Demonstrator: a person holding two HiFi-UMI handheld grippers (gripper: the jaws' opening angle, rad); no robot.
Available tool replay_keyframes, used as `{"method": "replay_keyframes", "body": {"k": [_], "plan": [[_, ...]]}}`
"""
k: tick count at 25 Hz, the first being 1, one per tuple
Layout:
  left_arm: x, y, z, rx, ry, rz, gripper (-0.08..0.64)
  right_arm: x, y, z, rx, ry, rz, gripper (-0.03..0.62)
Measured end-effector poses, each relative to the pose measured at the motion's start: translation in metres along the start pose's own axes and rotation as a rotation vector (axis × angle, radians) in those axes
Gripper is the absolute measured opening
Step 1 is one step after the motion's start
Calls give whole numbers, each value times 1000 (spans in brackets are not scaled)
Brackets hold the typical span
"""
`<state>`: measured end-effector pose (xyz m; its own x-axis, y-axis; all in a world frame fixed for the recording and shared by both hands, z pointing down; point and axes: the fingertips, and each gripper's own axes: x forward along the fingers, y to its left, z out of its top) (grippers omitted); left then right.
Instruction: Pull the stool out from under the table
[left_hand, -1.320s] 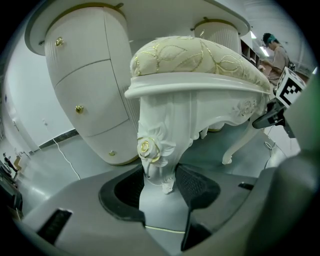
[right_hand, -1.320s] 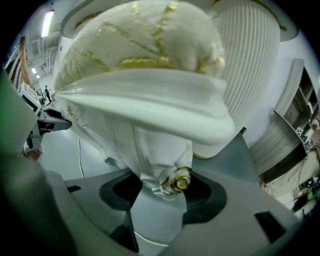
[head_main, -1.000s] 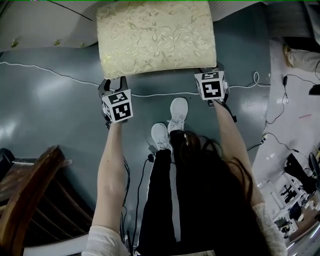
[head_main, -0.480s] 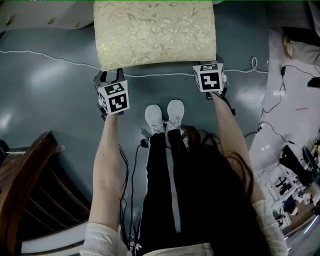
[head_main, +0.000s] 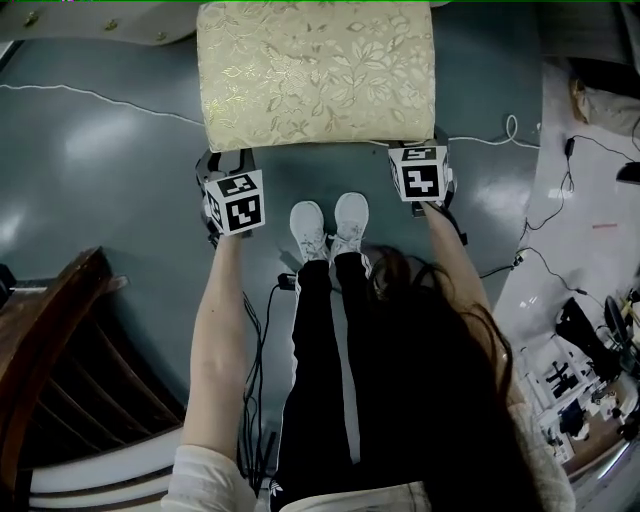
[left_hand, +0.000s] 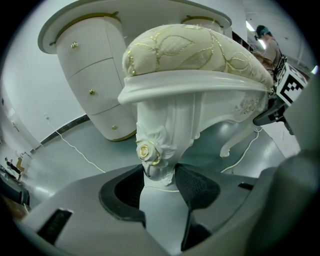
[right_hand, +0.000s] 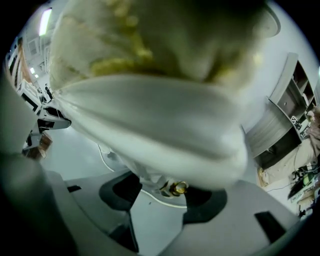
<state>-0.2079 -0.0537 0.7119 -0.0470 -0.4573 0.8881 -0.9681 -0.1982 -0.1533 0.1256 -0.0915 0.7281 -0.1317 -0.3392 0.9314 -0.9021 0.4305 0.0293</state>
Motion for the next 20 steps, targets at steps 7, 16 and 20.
{"method": "replay_keyframes", "body": {"k": [7,16,20], "plan": [[-5,1,0,-11,32,0,212,-2,2,1,-2,27,15,258],[-7,4,1,10,88,-18,212,-8,6,-2,21,54,20,258],[-7,5,1,5,79,-1,212,-7,7,-1,30,47,22,258]]}}
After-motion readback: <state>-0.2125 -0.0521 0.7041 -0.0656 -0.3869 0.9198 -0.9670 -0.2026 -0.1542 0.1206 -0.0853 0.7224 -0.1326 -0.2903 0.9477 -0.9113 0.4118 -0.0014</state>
